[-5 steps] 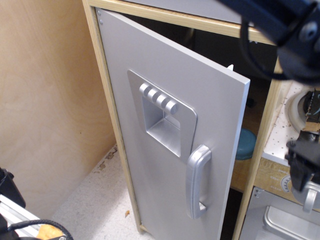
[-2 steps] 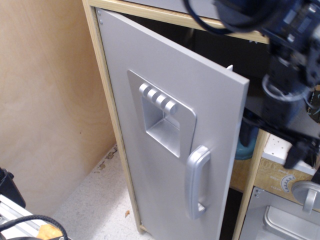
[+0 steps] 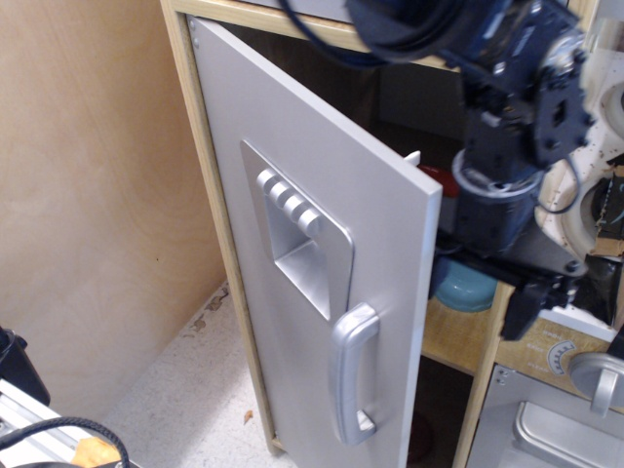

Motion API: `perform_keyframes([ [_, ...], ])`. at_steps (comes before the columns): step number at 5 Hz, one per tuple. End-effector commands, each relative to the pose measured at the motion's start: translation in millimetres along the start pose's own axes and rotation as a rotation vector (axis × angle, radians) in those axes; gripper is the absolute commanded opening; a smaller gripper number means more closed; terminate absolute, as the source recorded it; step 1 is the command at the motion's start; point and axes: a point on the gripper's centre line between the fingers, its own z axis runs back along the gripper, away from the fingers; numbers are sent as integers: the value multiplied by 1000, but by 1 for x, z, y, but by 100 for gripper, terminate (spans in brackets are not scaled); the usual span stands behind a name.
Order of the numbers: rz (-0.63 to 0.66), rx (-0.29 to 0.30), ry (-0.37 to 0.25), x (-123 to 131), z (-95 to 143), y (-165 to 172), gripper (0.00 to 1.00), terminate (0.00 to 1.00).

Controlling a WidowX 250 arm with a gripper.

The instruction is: Open fridge

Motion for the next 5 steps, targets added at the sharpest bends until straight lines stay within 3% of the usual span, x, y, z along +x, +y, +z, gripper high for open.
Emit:
perform_keyframes([
  [1, 122, 26, 17, -40, 22, 12, 100, 0],
  [2, 140, 36, 8, -49, 19, 25, 100, 0],
  [3, 120, 39, 8, -43, 15, 46, 100, 0],
  [4, 42, 27, 26, -10, 19, 67, 100, 0],
  [5, 16, 64, -31, -1, 19, 88, 100, 0],
])
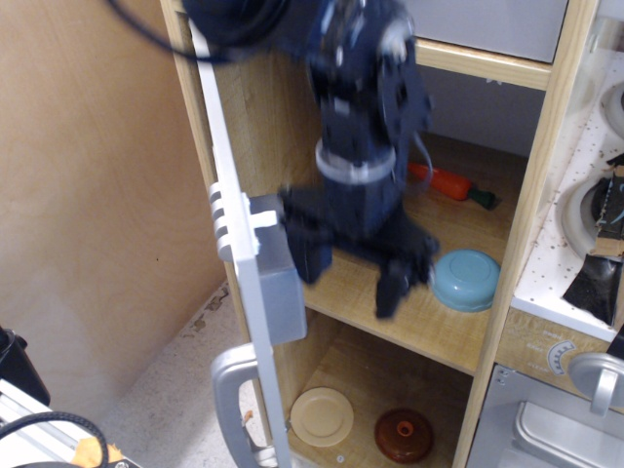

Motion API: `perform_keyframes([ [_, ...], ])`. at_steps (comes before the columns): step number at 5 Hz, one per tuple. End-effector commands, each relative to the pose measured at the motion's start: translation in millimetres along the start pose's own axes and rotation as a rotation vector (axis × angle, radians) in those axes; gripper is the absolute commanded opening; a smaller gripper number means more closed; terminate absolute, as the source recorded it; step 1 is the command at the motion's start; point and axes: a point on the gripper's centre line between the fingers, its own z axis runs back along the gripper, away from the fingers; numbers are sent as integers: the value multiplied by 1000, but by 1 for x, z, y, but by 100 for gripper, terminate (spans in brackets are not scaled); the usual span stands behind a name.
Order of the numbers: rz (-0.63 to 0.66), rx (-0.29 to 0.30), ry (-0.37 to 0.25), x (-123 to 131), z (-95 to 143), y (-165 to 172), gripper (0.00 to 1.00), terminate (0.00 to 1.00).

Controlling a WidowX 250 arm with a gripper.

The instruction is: Open fridge

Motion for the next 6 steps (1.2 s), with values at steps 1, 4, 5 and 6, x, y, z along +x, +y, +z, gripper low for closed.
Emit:
perform_keyframes([
  [1, 12, 44, -99, 12, 19, 40, 100, 0],
  [4, 108, 79, -172, -32, 16, 80, 100, 0],
  [5, 102, 92, -182, -39, 21, 98, 100, 0],
  [6, 85, 65, -183, -38, 27, 98, 100, 100],
])
